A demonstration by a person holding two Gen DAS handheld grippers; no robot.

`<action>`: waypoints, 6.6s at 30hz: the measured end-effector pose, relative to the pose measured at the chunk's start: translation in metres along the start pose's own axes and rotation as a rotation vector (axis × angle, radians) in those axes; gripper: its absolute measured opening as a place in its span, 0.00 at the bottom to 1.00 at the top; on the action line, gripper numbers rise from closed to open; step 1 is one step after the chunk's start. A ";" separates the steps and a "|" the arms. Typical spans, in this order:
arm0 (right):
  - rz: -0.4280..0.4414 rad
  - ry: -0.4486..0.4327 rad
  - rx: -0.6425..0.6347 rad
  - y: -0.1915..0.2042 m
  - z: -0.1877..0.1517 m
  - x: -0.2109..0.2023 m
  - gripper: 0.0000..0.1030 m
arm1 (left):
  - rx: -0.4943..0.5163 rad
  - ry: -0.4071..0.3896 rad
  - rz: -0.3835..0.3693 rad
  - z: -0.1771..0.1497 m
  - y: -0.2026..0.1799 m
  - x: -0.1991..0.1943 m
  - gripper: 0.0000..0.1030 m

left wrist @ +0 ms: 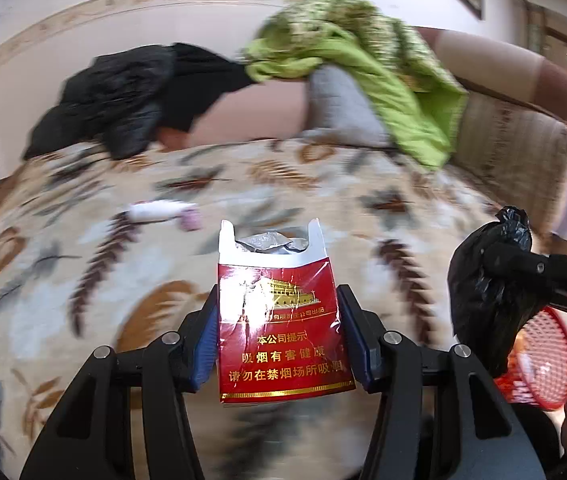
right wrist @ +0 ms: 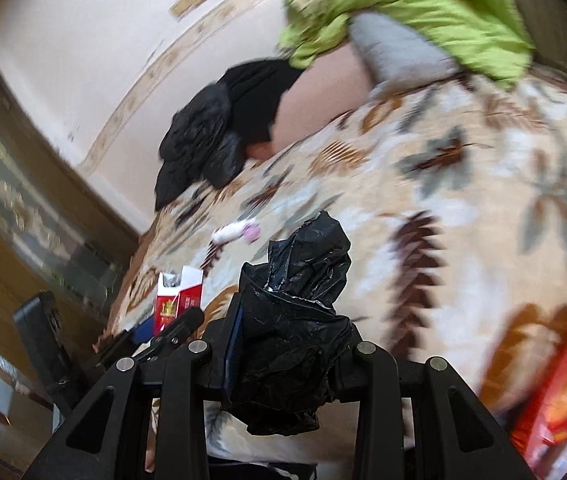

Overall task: Collect trash
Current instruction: 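Carry both items over the red basket and open both tools, then move both open tools back to the bed toward the white bottle and pink wrapper, then grasp the crumpled pink wrapper with the right tool while the left tool approaches the white bottle, then grasp the white spray bottle upright with the left tool, then lift the white bottle in the left tool and pink wrapper in the right tool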

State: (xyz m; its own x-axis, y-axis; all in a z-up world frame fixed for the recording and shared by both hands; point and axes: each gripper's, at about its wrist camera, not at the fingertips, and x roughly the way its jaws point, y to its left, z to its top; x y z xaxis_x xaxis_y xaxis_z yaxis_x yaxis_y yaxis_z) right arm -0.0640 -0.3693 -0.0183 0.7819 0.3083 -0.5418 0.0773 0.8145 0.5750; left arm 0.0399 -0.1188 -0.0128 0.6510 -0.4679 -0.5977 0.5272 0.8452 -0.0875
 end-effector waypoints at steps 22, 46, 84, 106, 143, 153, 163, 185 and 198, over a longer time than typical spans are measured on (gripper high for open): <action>-0.354 -0.187 0.274 -0.161 -0.033 -0.194 0.49 | 0.310 0.321 -0.578 -0.008 -0.272 0.027 0.56; -0.266 -0.179 0.119 -0.102 0.008 -0.149 0.53 | 0.190 0.083 -0.221 0.034 -0.158 0.006 0.68; -0.058 0.278 -0.235 0.094 0.046 0.225 0.53 | -0.404 0.132 0.288 0.026 0.220 0.086 0.71; -0.095 0.301 -0.196 0.100 0.049 0.284 0.26 | -0.338 0.019 0.110 0.088 0.240 0.129 0.71; -0.168 0.147 -0.196 0.062 0.035 0.224 0.26 | -0.171 0.304 0.162 0.057 0.172 0.193 0.28; -0.141 0.142 -0.260 0.080 0.009 0.191 0.26 | -0.224 0.352 0.147 0.004 0.130 0.116 0.28; -0.066 0.161 -0.234 0.084 -0.024 0.142 0.26 | -0.223 0.327 0.161 -0.043 0.102 0.055 0.28; -0.104 0.134 -0.290 0.086 -0.025 0.139 0.26 | -0.079 0.130 0.268 -0.019 0.083 0.042 0.28; -0.084 0.149 -0.301 0.091 -0.028 0.144 0.26 | -0.101 0.097 0.282 -0.016 0.089 0.036 0.28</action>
State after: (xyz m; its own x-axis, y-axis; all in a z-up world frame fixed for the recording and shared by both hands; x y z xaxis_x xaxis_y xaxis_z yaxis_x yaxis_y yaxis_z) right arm 0.0384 -0.2376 -0.0611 0.6803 0.2843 -0.6756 -0.0661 0.9418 0.3297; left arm 0.1017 -0.0559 -0.0543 0.7059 -0.1887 -0.6827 0.2733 0.9618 0.0168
